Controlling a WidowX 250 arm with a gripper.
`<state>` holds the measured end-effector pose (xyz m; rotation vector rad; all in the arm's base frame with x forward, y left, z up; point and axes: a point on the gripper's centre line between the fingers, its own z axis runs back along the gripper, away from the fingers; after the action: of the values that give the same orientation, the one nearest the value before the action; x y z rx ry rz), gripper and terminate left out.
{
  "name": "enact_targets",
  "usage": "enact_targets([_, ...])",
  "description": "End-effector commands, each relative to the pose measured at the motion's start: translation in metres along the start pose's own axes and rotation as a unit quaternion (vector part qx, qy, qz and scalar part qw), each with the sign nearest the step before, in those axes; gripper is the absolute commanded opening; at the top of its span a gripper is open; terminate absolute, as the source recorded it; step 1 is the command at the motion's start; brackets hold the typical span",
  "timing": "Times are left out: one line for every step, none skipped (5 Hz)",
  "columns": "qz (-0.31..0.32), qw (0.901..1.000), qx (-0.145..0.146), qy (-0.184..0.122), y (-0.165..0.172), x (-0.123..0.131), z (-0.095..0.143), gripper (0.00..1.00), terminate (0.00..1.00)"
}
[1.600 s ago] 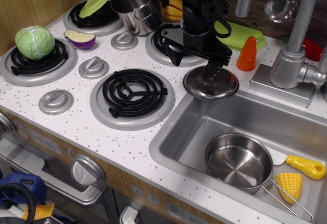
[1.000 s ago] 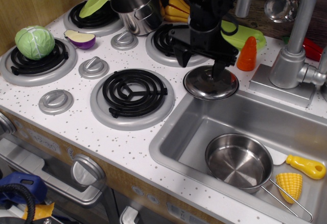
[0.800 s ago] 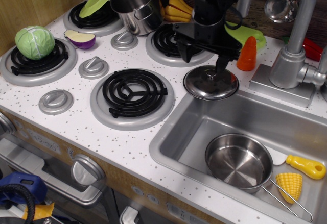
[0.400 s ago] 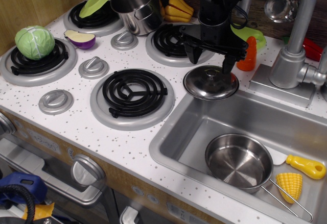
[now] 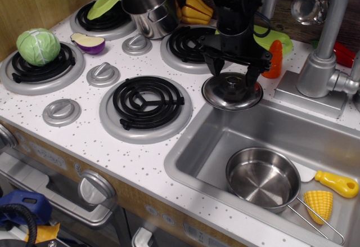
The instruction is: Put lid on stove
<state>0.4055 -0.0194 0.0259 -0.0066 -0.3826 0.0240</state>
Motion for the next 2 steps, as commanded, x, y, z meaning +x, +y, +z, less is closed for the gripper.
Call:
enact_targets([0.004,0.9997,-0.004,-0.025,0.0060,0.0132,0.0070,1.00,0.00])
enact_targets([0.008,0.9996,-0.009,-0.027,0.0073,0.0111,0.0026,0.00,0.00])
